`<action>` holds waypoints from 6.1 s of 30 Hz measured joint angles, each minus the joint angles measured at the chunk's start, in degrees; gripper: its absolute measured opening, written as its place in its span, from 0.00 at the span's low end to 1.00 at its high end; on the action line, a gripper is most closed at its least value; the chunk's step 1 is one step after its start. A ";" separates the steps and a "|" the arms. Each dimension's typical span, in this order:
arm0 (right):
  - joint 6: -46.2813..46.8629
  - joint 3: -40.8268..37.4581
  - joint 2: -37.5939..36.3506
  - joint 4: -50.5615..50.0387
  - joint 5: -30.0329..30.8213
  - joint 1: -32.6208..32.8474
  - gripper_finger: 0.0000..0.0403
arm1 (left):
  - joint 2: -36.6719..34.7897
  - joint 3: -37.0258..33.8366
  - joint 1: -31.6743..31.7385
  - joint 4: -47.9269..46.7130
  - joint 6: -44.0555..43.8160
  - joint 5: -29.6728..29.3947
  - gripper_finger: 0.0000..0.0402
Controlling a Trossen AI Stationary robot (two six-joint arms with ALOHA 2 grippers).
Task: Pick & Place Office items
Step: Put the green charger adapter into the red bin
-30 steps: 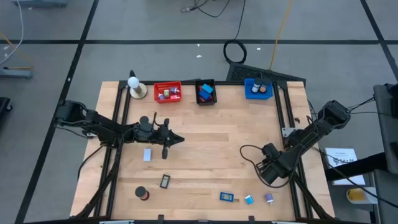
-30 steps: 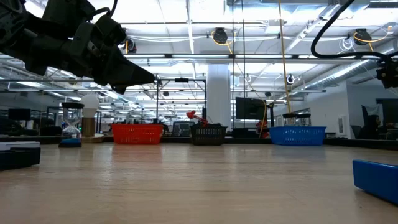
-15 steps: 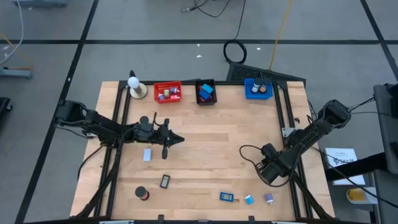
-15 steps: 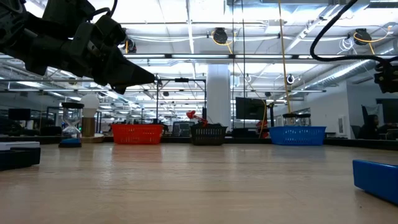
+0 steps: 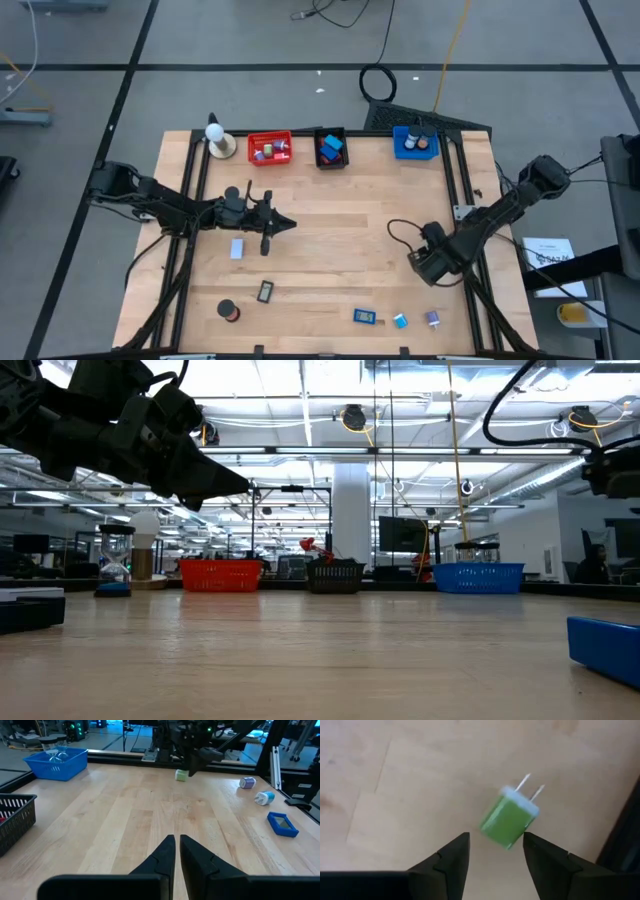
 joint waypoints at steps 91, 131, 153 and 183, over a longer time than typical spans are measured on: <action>-105.75 35.77 40.80 50.37 0.80 -40.37 0.44 | -11.04 -6.95 3.08 -1.16 -3.10 -10.18 0.08; -109.20 -15.86 -5.58 92.50 3.79 -37.95 0.01 | 12.47 26.43 7.07 -39.19 11.35 0.44 0.58; -109.23 -16.15 -5.86 93.17 3.77 -37.97 0.01 | 24.20 28.06 10.91 -36.66 15.54 1.92 0.61; -109.20 -16.11 -5.82 93.31 3.77 -37.97 0.01 | -2.69 28.06 33.04 -65.03 -14.68 -24.20 0.36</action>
